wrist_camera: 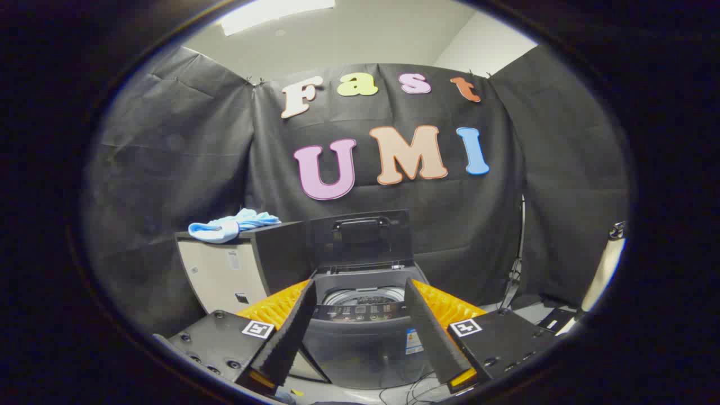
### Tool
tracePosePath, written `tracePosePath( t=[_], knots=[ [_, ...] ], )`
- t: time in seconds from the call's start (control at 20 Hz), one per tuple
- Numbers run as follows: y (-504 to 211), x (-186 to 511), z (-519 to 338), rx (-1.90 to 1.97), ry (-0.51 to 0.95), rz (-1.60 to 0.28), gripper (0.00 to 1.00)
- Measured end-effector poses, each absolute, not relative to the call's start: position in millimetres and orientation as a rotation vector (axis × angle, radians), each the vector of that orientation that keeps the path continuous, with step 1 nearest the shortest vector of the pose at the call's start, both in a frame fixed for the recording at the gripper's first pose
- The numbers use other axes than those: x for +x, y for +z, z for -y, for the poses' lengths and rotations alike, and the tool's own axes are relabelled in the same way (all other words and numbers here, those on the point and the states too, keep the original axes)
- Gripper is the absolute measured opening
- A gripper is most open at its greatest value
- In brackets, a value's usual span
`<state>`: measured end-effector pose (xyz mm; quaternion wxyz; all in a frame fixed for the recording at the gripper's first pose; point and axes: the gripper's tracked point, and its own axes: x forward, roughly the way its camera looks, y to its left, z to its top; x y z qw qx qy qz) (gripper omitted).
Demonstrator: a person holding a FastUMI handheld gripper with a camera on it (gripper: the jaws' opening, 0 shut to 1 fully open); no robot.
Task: Put the clothes into the washing machine and then close the washing machine lid.
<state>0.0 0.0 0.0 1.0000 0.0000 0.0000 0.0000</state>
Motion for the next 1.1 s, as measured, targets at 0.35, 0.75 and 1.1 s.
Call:
tracePosePath(
  t=[0.35,0.75,1.1],
  knots=[
    [-6.7,1.2,1.1,-0.037,-0.021,-0.016,0.97],
    [-4.0,1.8,12.4,-0.029,-0.046,-0.023,0.97],
    [-2.0,7.1,15.4,-0.046,-0.069,-0.019,0.97]
  ],
)
